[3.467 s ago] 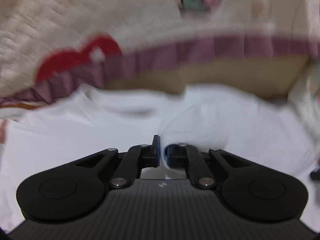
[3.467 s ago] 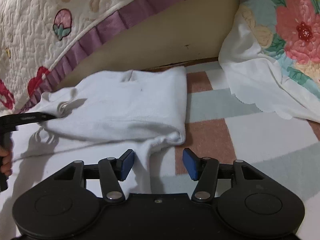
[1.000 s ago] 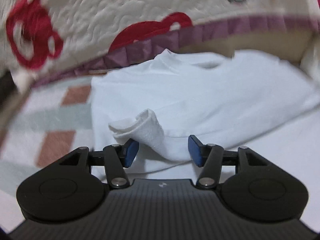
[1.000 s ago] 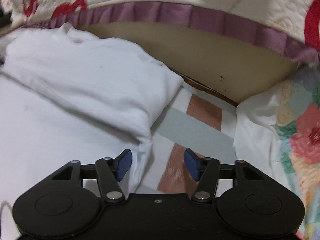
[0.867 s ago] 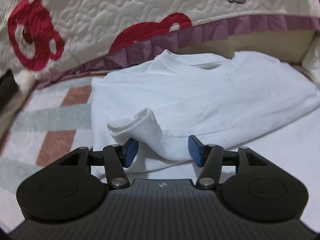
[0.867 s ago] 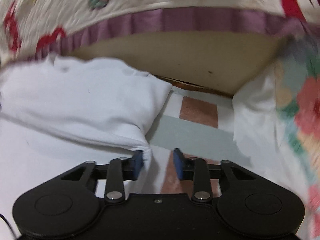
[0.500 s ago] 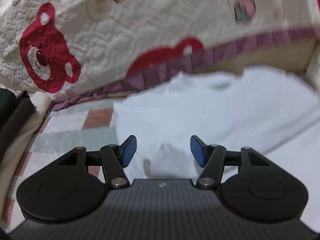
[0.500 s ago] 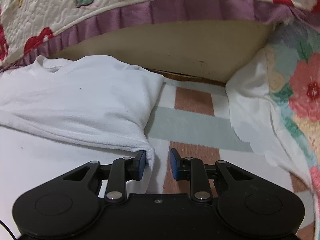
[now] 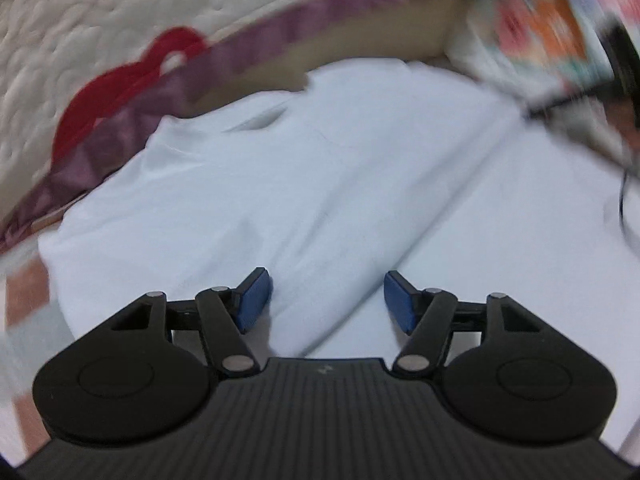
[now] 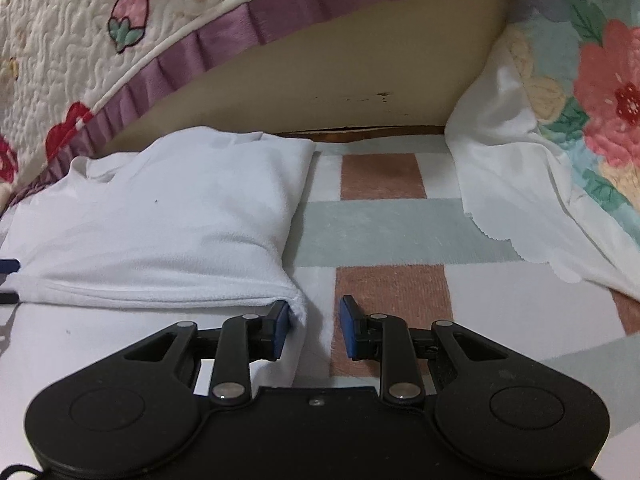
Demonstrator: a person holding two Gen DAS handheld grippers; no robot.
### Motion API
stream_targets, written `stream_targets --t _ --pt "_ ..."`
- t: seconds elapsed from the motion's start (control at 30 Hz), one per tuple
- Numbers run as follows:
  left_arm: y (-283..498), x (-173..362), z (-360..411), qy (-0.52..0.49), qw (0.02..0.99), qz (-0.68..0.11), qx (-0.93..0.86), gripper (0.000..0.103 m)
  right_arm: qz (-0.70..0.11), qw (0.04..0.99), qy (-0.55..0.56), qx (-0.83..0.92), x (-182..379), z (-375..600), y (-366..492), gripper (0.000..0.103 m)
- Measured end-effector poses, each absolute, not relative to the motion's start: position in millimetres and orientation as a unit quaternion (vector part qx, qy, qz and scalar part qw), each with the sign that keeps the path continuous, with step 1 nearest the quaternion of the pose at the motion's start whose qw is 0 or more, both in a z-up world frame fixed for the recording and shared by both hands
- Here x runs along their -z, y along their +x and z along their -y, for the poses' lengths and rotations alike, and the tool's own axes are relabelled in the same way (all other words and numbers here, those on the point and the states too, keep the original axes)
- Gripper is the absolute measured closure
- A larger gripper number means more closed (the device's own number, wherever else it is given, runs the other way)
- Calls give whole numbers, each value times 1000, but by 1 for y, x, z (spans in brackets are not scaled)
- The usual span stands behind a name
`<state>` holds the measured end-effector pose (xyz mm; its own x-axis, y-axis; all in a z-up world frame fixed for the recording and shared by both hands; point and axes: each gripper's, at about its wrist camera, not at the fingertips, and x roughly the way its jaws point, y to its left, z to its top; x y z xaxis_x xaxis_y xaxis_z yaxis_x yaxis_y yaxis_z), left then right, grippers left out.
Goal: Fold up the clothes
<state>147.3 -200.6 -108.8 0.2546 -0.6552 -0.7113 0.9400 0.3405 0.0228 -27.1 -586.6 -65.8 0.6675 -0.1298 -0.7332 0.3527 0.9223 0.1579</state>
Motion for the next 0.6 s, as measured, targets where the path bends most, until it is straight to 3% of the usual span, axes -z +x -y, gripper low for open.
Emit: stream_targets --t 0.13,0.23,0.4,0.53,0.6 --pt "139 102 194 244 747 -310 535 58 -380 906 134 129 68 586 -30 74" --pt "121 99 178 256 724 -285 573 63 -374 908 133 133 69 585 -32 74" --pt "94 105 146 246 708 -313 583 61 -373 910 126 133 70 583 -32 73" --pt "94 97 129 223 731 -338 549 53 -367 912 126 132 71 583 -35 73" --pt "112 93 121 162 766 -364 505 49 -362 915 124 130 72 583 -37 73"
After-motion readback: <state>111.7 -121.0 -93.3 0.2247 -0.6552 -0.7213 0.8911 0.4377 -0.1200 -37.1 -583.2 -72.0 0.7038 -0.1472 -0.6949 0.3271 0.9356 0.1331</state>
